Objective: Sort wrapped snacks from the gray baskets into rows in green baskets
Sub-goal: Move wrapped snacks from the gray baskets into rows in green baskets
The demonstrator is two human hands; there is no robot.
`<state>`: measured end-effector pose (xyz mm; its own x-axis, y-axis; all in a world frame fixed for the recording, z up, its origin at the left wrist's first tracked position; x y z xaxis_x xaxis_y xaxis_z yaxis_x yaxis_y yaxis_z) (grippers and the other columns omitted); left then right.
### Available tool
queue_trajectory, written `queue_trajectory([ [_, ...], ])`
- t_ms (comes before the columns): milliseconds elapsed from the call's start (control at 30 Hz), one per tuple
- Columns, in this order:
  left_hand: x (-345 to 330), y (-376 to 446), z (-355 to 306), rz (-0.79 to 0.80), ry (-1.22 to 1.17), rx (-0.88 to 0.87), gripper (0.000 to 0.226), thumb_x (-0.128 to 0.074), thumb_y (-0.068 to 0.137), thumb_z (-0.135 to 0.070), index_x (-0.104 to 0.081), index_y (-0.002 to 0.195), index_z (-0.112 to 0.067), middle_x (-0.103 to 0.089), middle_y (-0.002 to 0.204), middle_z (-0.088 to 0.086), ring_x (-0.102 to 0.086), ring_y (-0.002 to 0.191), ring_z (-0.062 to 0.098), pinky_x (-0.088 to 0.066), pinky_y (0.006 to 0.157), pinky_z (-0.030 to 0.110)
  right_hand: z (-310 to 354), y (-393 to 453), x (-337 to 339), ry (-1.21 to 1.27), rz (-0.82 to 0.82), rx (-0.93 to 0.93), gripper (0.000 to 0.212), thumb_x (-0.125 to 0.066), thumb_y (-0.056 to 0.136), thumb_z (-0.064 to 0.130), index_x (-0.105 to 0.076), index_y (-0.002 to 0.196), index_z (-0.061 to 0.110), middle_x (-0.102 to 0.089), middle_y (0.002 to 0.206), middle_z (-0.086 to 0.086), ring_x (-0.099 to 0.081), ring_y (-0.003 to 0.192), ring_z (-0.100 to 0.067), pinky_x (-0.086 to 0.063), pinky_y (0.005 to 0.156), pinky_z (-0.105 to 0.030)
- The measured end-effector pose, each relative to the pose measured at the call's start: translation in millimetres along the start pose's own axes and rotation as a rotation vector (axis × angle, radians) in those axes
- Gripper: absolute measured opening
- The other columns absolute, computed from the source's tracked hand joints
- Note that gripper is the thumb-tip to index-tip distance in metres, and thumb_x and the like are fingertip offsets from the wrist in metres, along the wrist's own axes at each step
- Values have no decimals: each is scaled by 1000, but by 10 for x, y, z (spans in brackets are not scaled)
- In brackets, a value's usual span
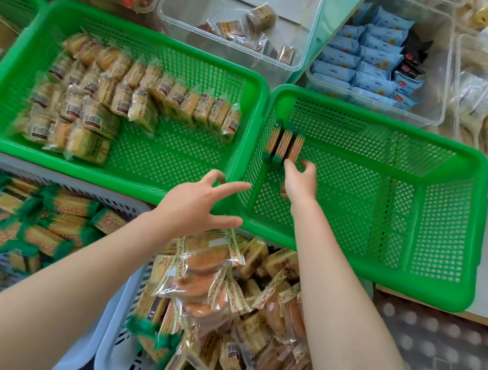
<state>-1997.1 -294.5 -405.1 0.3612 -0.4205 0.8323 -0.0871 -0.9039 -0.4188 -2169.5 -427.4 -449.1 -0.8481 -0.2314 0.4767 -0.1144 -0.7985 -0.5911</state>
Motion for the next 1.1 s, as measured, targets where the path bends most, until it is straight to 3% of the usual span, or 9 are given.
queue_trajectory([
  [133,19,-125,88,-118,65,32,76,-32,94,-72,7,155,-49,-57,132,1,-61,63,15,-54,48,30,-75,-504,-33,-132,116,114,22,-50,98,29,-59,115,18,-68,101,-5,-68,82,-22,-56,78,-41],
  [300,39,-197,123,-190,195,170,74,-28,93,-75,-38,148,-26,-66,87,-4,-59,63,14,-40,47,27,-59,-1009,-23,-544,243,304,43,-53,97,54,-72,115,20,-71,113,4,-64,100,-18,-49,83,-31],
  [433,26,-204,82,-223,166,156,64,-34,95,-72,-64,115,-19,-69,85,-3,-65,73,17,-42,54,28,-174,-1193,33,-687,260,326,56,-74,76,63,-73,118,27,-69,125,6,-62,114,-17,-51,95,-36],
  [533,54,-262,118,-187,127,73,56,-46,93,-68,-64,125,-25,-72,105,-5,-67,88,15,-44,59,25,-210,-1264,66,-670,201,351,50,-72,82,57,-72,121,25,-66,131,4,-59,120,-19,-49,101,-39],
  [667,111,-382,236,-182,128,9,52,-51,94,-63,-64,132,-30,-73,114,-8,-68,90,11,-50,65,23,-278,-1270,318,-635,5,388,32,-57,100,40,-74,102,13,-74,96,-2,-67,84,-22,-51,73,-31],
  [733,116,-410,224,-202,110,16,52,-51,94,-61,-63,133,-29,-74,113,-6,-68,89,13,-50,75,26,-331,-1258,479,-569,11,356,32,-61,97,43,-75,98,14,-73,93,1,-66,83,-21,-50,72,-30],
  [833,106,-426,208,-219,65,30,52,-53,94,-60,-63,133,-27,-74,114,-3,-68,96,17,-41,95,33,-348,-1306,439,-560,96,357,34,-72,85,52,-74,104,23,-72,108,5,-65,101,-18,-50,94,-38],
  [900,98,-443,221,-238,40,37,53,-54,93,-60,-64,133,-26,-72,120,-2,-67,105,17,-36,100,35,-328,-1371,237,-693,118,416,41,-71,88,46,-67,125,28,-65,131,7,-57,121,-18,-34,112,-44],
  [1100,111,-531,210,-328,-13,65,49,-58,92,-57,-68,128,-25,-72,120,-2,-62,114,19,-33,98,37,-356,-1447,118,-765,-3,478,41,-50,102,15,-59,139,29,-61,139,3,-51,127,-22,-25,117,-43],
])
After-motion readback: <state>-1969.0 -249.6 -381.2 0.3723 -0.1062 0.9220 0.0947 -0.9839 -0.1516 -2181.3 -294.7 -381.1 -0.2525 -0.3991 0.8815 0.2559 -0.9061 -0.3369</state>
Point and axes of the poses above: each hand's wrist, its own y-axis towards the middle knuckle, its own x-axis out of the back of the hand, z = x × y, the point moved 6 cm from there along y, towards the middle knuckle
